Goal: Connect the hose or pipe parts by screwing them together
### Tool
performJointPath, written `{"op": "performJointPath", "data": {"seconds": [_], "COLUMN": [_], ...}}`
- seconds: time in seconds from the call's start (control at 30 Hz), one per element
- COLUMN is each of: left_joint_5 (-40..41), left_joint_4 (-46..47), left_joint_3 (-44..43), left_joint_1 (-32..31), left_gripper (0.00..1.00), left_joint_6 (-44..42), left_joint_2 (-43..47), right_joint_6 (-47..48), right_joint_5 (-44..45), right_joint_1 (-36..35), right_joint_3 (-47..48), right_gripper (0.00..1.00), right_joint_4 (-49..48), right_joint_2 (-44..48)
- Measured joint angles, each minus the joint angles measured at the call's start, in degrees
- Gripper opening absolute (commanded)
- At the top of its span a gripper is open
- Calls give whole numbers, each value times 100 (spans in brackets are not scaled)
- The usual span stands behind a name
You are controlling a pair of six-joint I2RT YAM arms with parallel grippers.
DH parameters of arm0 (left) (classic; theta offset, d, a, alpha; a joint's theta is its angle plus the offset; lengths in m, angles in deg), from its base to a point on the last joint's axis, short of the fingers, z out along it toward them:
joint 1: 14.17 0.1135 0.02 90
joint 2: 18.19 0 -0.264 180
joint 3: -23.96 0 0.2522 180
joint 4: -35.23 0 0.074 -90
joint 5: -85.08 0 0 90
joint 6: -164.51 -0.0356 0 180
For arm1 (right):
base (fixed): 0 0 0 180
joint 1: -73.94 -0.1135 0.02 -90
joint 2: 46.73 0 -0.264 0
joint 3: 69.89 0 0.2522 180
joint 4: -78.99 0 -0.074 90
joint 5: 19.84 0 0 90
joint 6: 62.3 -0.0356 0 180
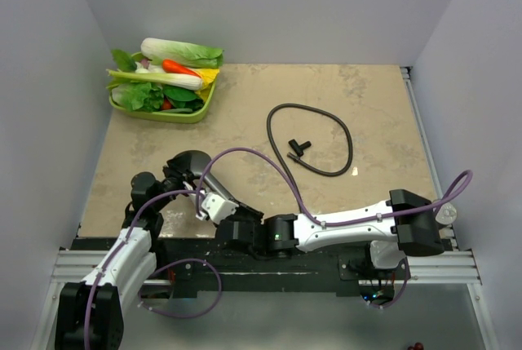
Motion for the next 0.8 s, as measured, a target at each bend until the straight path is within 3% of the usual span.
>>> {"op": "performJointPath", "data": {"seconds": [0.03,0.17,0.33,0.47,0.8], "left_joint_5": [0,46,66,98,411], "left_joint_4": [0,-20,-20,-37,245], "left_joint_3": [0,0,0,0,22], "left_joint_1": [0,2,2,2,55], "left_gripper": [0,0,0,0,0], "left_joint_6": [-2,-9,-7,-7,-28], "left_joint_2": [2,4,9,66,293], "right_joint_6": [0,-50,-116,-223,-1102], "right_joint_5": [-7,24,-2,-258,-2750], "right_joint_1": [0,11,31,219,1556], "right_joint_3": [0,-7,-37,-186,-909], "right_gripper": [24,17,0,0,0], "right_joint_4": [-28,-61,-103,-251,-1137], "right_joint_2": [0,2,15,160,968]}}
